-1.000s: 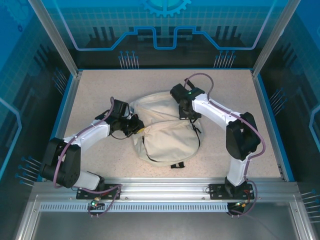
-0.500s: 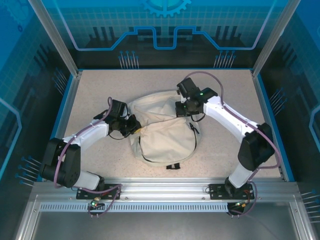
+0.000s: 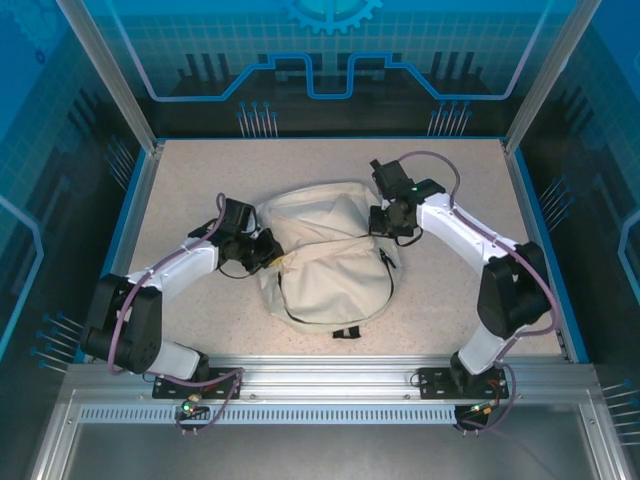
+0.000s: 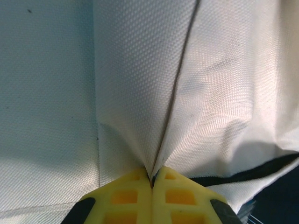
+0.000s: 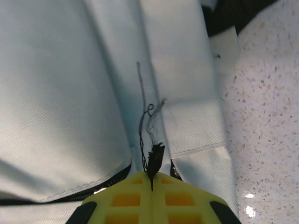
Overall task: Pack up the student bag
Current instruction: Zip the student bag at the center of the table, then reset both arms
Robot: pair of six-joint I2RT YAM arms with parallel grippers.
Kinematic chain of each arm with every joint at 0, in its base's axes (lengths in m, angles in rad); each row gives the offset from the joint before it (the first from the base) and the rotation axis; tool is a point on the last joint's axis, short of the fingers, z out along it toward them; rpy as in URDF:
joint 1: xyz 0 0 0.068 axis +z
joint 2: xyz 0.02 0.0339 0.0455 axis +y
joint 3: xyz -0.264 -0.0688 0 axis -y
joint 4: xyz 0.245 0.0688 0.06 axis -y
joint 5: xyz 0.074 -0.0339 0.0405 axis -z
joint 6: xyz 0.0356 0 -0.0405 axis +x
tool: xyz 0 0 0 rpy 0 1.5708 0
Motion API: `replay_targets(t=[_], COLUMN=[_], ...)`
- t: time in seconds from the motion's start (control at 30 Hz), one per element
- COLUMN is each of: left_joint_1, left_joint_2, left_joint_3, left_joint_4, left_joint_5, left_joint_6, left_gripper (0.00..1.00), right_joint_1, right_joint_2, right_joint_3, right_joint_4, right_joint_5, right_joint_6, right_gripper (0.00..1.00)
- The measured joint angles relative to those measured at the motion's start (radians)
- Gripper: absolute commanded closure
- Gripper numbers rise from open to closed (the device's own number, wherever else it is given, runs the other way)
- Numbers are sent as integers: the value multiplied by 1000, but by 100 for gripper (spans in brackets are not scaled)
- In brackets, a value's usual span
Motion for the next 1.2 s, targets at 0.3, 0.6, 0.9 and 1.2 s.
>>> replay_targets(t=[0.3, 0.6, 0.9, 1.2], left_joint_1=[4, 18, 70, 124], left_joint_2=[138, 284, 124, -227], left_joint_3=[134, 358, 378, 235], left_joint_4=[-31, -44, -127, -120], left_joint_5=[11, -49, -210, -514], left_joint_6=[21, 71, 146, 270], left_gripper=[100, 74, 9, 1], right_joint_1=[-45, -51, -52, -126], right_joint_2=[44, 159, -58, -436], right_joint_3=[-24, 96, 31, -177], right_joint_4=[71, 129, 143, 265], right_joint_5=[-127, -184, -67, 248], right_joint_6=[0, -27, -89, -170], right_gripper=[100, 82, 6, 0])
